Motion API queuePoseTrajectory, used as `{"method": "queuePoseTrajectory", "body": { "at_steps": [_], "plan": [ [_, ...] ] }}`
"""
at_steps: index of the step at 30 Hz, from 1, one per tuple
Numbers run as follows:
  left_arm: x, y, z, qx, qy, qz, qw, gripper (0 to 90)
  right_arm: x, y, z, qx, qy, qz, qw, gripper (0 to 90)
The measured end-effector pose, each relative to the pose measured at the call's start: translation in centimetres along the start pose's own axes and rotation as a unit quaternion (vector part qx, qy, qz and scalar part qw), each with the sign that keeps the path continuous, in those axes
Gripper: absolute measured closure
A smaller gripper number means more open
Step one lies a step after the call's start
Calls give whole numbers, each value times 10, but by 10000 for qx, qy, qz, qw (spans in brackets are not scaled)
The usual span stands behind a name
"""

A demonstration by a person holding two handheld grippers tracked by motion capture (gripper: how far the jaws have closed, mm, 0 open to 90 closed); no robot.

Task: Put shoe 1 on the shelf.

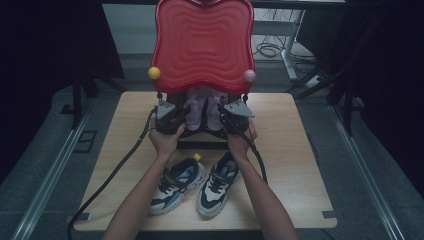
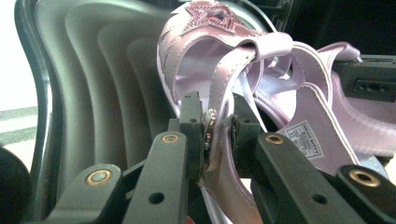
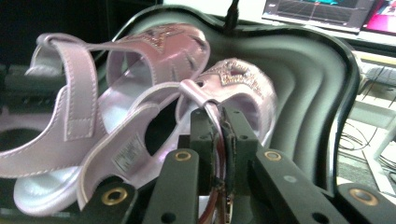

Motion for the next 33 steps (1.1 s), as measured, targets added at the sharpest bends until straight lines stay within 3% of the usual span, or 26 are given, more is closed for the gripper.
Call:
{"method": "queuePoseTrajectory", "body": {
  "at_steps": [4, 7, 8, 12, 14, 25, 33],
  "plan": [
    [0, 1, -1, -36, 2, -61, 10000, 765, 5, -1, -3, 95, 293, -57, 9995, 770],
    [-2, 2, -2, 17, -27, -183, 9998, 688, 6, 0, -3, 176, 259, 76, 9995, 676],
    [-3, 2, -2, 47, -21, -219, 9997, 632, 4, 1, -3, 192, 208, 131, 9995, 592],
    [-6, 5, -2, 64, 32, -456, 9989, 533, 3, 4, -3, 203, 122, 342, 9991, 543],
    [-7, 8, -1, 84, -26, -448, 9990, 511, 5, 7, -3, 212, 101, 431, 9988, 505],
    [-8, 20, 0, 103, -66, -588, 9982, 441, 8, 15, -3, 282, 133, 543, 9980, 441],
    [-8, 32, -4, 135, -132, -677, 9975, 458, 6, 30, -6, 251, 156, 547, 9981, 439]
  ]
}}
Point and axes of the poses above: each handheld gripper's, and its own axes: y roughly backward along the jaws, z roughly out of its top, x roughly to its left, the point moved 1 cm from there along -y, roughly forward along the jaws, and after that the axes turned 7 degrees about x, right-handed, at the moved point
